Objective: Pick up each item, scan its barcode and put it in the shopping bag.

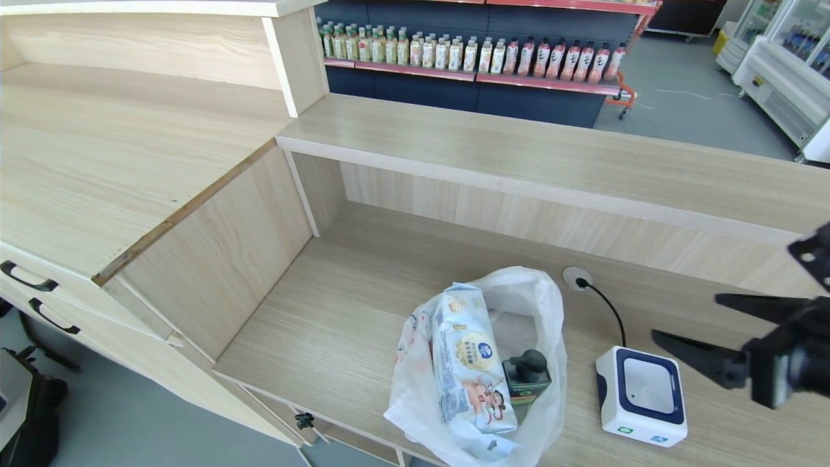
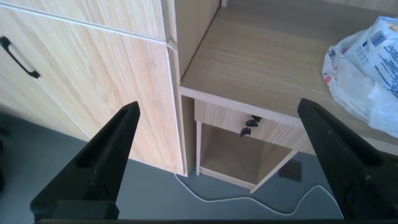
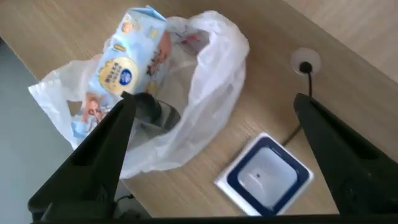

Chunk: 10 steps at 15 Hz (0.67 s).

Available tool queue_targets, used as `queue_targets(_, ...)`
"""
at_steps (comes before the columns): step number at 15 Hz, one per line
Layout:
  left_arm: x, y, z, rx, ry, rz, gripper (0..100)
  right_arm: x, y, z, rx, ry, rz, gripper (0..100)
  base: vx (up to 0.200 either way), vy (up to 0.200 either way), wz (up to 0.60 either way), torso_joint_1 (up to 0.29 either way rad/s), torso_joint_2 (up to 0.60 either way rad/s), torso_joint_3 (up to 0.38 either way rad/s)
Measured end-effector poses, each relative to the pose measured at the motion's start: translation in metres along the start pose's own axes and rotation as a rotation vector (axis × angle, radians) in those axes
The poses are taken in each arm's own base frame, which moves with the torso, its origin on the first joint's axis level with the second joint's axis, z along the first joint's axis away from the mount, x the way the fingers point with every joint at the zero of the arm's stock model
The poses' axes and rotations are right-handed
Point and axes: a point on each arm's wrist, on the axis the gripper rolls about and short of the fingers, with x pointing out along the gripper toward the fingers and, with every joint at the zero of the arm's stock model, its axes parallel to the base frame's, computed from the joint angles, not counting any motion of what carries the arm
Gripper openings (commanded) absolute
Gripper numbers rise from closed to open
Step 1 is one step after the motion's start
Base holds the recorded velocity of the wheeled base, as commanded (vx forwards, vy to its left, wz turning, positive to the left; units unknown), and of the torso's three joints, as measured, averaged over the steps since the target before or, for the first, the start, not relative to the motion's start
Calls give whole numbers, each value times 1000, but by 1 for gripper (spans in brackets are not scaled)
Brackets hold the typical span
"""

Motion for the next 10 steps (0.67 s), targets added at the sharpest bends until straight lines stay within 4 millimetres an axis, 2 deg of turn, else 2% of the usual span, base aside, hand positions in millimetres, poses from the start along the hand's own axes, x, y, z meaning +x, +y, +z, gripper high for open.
queue_targets(2, 0, 0, 0, 0, 0, 0, 100, -47, -14, -12, 62, 40, -155, 100, 0, 0, 0, 0, 0, 0)
queue_targets(4, 0, 0, 0, 0, 0, 0, 100, -80, -11, -24, 97, 14, -235, 100, 0, 0, 0, 0, 0, 0)
queue_targets(7, 0, 0, 0, 0, 0, 0, 100, -104, 6, -55, 129, 8, -337, 100, 0, 0, 0, 0, 0, 0)
queue_targets(10, 0, 0, 0, 0, 0, 0, 100, -114, 16, -67, 91, -15, -364, 100, 0, 0, -600, -2, 1, -1)
